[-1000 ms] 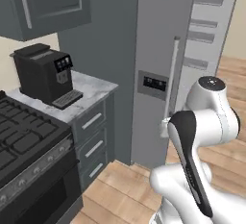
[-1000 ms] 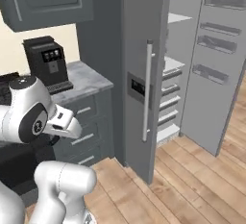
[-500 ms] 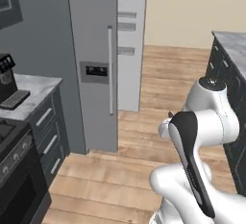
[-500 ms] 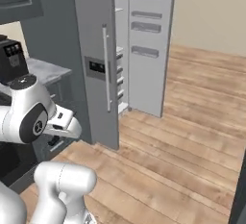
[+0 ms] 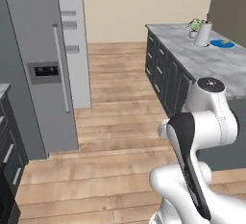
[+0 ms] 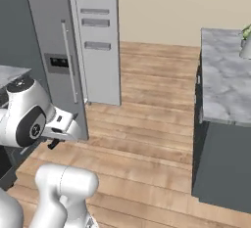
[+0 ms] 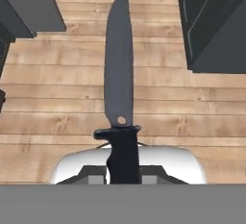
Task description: Retrieve the butter from the fridge and place it on a plate on the dining table. Then retrieve the butter knife by the fridge and place it near the plate.
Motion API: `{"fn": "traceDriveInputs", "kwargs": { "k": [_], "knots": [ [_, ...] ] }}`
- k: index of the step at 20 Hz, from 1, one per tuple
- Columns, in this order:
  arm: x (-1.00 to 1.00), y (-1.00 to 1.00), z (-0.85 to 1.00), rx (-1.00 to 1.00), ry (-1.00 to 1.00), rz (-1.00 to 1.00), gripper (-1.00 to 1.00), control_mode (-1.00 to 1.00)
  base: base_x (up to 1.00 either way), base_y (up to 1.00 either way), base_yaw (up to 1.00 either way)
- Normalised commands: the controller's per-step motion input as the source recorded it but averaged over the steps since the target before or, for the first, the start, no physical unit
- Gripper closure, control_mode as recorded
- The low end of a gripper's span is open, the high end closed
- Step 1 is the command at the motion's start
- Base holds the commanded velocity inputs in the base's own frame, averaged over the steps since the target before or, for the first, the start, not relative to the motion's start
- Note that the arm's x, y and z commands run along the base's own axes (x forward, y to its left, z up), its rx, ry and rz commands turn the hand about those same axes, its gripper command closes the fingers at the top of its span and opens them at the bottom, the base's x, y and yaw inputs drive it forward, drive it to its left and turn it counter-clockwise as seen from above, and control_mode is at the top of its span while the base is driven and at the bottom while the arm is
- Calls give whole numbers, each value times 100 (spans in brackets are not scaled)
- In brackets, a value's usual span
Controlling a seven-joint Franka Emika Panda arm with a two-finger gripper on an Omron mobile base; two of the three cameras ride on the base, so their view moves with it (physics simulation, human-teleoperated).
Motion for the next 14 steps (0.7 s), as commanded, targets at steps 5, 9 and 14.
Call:
{"fn": "traceDriveInputs", "kwargs": {
  "k": [5,9,14],
  "knots": [
    [0,0,0,0,0,0,100,100,41,-92,-26],
    [0,0,0,0,0,0,100,100,50,-100,-22],
    [0,0,0,0,0,0,100,100,51,-100,-21]
  ]
}}
